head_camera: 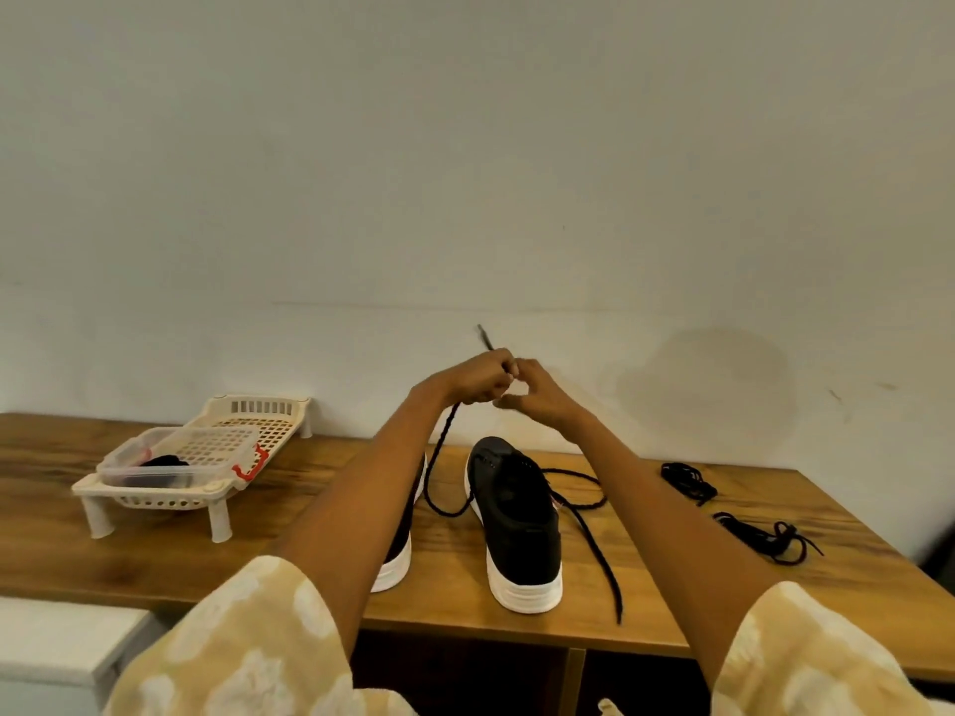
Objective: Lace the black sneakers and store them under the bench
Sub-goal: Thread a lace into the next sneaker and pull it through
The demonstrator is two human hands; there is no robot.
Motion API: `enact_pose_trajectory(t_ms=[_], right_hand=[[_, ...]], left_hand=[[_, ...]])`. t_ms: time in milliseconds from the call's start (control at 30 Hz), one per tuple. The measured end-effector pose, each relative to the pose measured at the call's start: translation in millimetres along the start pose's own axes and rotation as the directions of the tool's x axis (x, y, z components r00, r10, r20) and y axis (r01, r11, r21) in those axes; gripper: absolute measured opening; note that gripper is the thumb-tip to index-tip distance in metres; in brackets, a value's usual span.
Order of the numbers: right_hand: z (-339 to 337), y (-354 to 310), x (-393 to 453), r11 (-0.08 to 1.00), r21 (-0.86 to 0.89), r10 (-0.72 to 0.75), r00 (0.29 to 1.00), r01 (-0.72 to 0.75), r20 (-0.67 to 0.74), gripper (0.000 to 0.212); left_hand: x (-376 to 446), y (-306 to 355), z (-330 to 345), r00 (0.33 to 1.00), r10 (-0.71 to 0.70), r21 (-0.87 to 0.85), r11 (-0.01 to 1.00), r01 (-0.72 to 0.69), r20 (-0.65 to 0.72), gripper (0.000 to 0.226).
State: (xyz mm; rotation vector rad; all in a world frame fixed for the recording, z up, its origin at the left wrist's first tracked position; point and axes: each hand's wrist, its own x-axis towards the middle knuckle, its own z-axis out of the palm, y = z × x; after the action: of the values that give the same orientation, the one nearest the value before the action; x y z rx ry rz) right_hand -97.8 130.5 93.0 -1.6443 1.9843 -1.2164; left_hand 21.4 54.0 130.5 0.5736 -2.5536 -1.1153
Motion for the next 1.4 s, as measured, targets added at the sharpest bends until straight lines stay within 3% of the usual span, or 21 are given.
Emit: enact_pose_trajectory(t_ms=[100, 167, 267, 400, 500, 667, 733, 800, 867, 967, 1033, 1100, 1167, 1233, 1300, 1367, 1400], right_hand=[[-11.9, -3.2, -7.2, 0.956, 0.291, 0.043, 0.999, -0.038, -0.01, 0.029], [-16.7, 1.6, -15.4, 0.84, 0.526, 0.074, 0.988, -0.134, 0.134, 0.031], [-13.2, 9.0, -23.8, 0.727, 0.627, 0.114, 0.949, -0.28, 0.292, 0.035], [-0.2, 7.9, -27.9, 0.797, 0.511, 0.176, 0.933, -0.322, 0.313, 0.042], [-4.1, 10.2, -30.8, 0.836, 0.43, 0.222, 0.927, -0.34, 0.302, 0.035], [-12.0, 20.7, -29.9, 0.847, 0.443, 0.217, 0.952, -0.294, 0.216, 0.029], [-10.5, 16.8, -29.3, 0.883, 0.381, 0.215, 0.959, -0.272, 0.187, 0.03], [-6.1, 12.3, -26.8, 0.907, 0.325, 0.24, 0.963, -0.268, 0.125, 0.031], [-1.1, 9.1, -22.4, 0.928, 0.269, 0.253, 0.966, -0.258, 0.055, 0.033], [4.2, 11.6, -18.9, 0.945, 0.216, 0.252, 0.968, -0.247, 0.007, 0.036], [8.1, 14.4, -21.9, 0.949, 0.174, 0.264, 0.964, -0.262, 0.009, 0.037], [12.3, 17.6, -27.9, 0.959, 0.088, 0.264, 0.963, -0.268, 0.055, 0.041], [17.5, 25.1, -33.1, 0.956, -0.118, 0.282, 0.953, -0.268, 0.116, 0.051], [20.9, 35.5, -36.3, 0.905, -0.317, 0.334, 0.936, -0.284, 0.114, 0.051], [21.5, 43.0, -39.1, 0.894, -0.292, 0.368, 0.929, -0.339, 0.049, 0.033], [19.7, 44.4, -43.1, 0.901, -0.126, 0.419, 0.908, -0.416, -0.006, 0.016], [18.3, 46.3, -43.8, 0.894, -0.029, 0.447, 0.895, -0.447, -0.021, 0.02]], left_hand=[[-6.8, 4.2, -4.5, 1.0, 0.025, -0.105, 0.994, -0.026, -0.005, 0.026], [-11.1, -1.1, -1.2, 1.0, 0.021, -0.123, 0.992, -0.019, 0.014, 0.027], [-15.6, -7.4, 13.2, 0.999, 0.031, -0.108, 0.994, -0.033, -0.017, 0.027], [-14.8, -14.6, 23.7, 0.997, -0.033, -0.146, 0.989, 0.022, -0.068, 0.025], [-10.6, -22.2, 16.0, 0.987, -0.119, -0.189, 0.977, 0.098, -0.106, 0.025], [-11.7, -37.8, 15.3, 0.971, -0.223, -0.181, 0.962, 0.204, -0.092, 0.018], [-10.6, -49.5, 23.5, 0.979, -0.162, -0.114, 0.982, 0.147, -0.127, 0.033], [-6.3, -58.7, 31.3, 0.985, 0.015, 0.073, 0.997, -0.002, -0.172, 0.057], [-4.0, -59.3, 39.0, 0.967, 0.129, 0.132, 0.986, -0.102, -0.221, 0.044], [-2.8, -60.3, 50.3, 0.92, 0.122, 0.07, 0.992, -0.103, -0.371, 0.02], [-3.6, -62.8, 61.2, 0.908, 0.108, 0.088, 0.993, -0.078, -0.405, 0.016], [-2.4, -66.0, 73.1, 0.894, 0.066, 0.11, 0.994, -0.019, -0.444, 0.02], [1.9, -72.6, 82.1, 0.868, -0.025, 0.076, 0.994, 0.072, -0.497, 0.023], [5.9, -80.0, 91.3, 0.881, -0.092, 0.068, 0.988, 0.138, -0.464, 0.025], [6.6, -85.6, 100.2, 0.906, -0.099, 0.092, 0.984, 0.15, -0.413, 0.023], [6.0, -88.7, 104.8, 0.894, -0.119, 0.061, 0.985, 0.161, -0.431, 0.016], [6.5, -90.7, 106.5, 0.882, -0.141, 0.026, 0.985, 0.171, -0.449, 0.014]])
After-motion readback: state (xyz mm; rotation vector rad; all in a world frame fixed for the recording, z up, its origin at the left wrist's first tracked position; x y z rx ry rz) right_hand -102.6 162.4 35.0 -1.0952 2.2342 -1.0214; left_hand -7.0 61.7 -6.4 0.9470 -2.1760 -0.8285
